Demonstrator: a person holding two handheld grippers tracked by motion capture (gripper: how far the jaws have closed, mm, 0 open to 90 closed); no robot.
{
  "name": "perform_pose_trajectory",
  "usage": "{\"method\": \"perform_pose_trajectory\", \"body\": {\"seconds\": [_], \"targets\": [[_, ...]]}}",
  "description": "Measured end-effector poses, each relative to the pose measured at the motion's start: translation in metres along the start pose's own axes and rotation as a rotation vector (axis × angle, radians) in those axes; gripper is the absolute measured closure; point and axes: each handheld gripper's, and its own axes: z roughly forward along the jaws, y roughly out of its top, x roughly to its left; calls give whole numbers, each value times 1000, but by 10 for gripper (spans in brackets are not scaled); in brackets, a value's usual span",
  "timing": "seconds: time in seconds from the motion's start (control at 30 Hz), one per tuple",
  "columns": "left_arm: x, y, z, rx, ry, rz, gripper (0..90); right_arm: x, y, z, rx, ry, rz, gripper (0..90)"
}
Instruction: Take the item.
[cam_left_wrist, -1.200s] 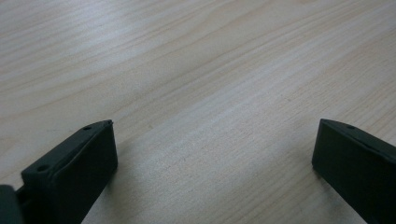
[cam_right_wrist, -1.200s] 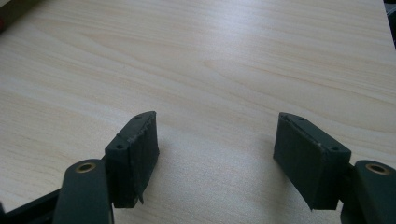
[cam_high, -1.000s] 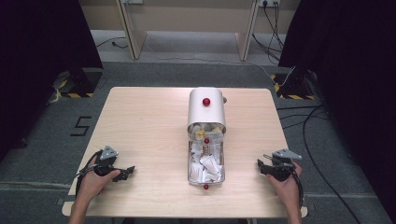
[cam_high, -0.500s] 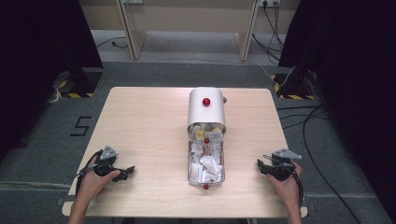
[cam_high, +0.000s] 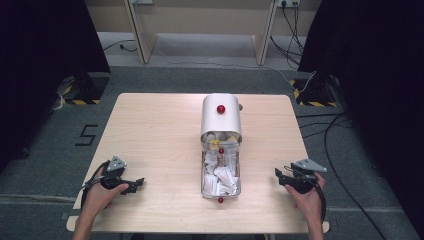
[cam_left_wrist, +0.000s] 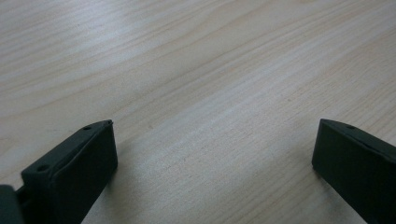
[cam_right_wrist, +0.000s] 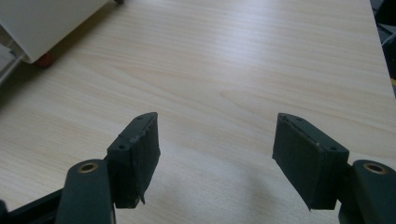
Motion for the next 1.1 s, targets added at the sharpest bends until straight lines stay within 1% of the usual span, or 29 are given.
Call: {"method": "perform_pose_trajectory", "body": {"seconds": [0.13,0.33,0.6,0.63,0.67,0.73,0.8,0.97,1.1], "targets": [[0,0,0,0,1,0,0,8,4,0,-2,11,-26,329],[0,0,0,0,1,0,0,13,6,-1,-8,22,-32,335],[0,0,0,0,1,0,0,20,11,-6,-27,35,-54,341],[0,0,0,1,0,0,0,23,13,-7,-33,47,-56,343],[0,0,0,1,0,0,0,23,13,-7,-33,47,-56,343],[0,0,0,0,0,0,0,28,16,-10,-45,57,-73,345],[0,0,0,0,1,0,0,30,18,-10,-50,61,-82,345],[0,0,0,0,1,0,0,38,20,-11,-50,75,-95,352],[0,0,0,0,1,0,0,41,21,-12,-52,80,-102,355]]}}
